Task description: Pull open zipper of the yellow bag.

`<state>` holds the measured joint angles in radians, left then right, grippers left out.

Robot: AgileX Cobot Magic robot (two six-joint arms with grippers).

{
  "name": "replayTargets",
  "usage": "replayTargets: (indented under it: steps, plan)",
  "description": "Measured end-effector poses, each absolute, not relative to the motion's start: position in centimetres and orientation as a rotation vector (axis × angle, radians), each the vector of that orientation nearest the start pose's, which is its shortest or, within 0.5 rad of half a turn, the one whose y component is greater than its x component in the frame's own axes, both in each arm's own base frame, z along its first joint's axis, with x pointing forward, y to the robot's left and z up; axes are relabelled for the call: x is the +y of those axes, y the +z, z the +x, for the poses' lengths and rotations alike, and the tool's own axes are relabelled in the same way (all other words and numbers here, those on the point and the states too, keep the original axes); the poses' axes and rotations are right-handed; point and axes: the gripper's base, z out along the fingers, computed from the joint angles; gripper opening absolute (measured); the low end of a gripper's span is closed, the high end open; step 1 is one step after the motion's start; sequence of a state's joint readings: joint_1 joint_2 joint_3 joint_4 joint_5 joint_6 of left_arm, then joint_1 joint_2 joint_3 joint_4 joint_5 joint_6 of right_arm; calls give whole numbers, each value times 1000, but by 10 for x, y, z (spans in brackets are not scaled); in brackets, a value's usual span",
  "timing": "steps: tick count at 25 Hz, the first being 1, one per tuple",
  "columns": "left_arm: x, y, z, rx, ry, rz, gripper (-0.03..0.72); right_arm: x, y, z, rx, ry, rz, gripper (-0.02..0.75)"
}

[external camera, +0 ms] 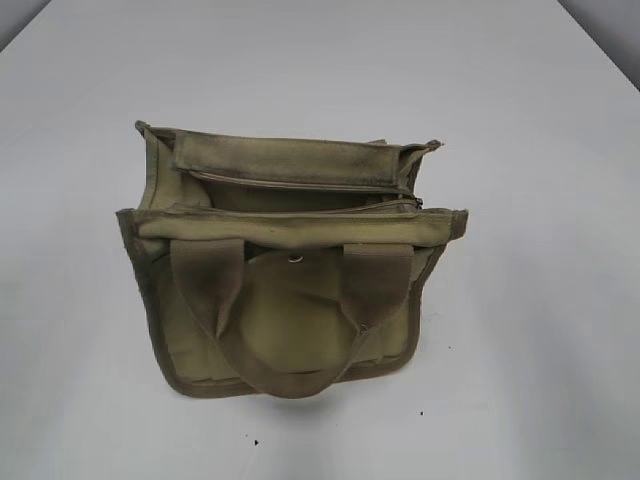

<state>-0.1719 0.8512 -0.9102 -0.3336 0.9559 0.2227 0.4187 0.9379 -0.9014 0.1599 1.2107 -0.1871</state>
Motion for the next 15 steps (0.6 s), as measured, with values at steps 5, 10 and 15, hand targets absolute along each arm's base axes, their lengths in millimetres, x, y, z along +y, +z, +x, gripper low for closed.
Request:
replayTargets:
  steps: [5, 10, 15]
  plan:
    - [-24, 346, 77, 2249, -214, 281, 386, 50, 317, 80, 2521, 302, -736, 594]
    - [-8, 312, 28, 2189, -124, 227, 386, 33, 299, 47, 2431, 299, -669, 594]
    - [1, 289, -4, 2102, -85, 213, 386, 23, 280, 27, 2368, 278, -651, 594]
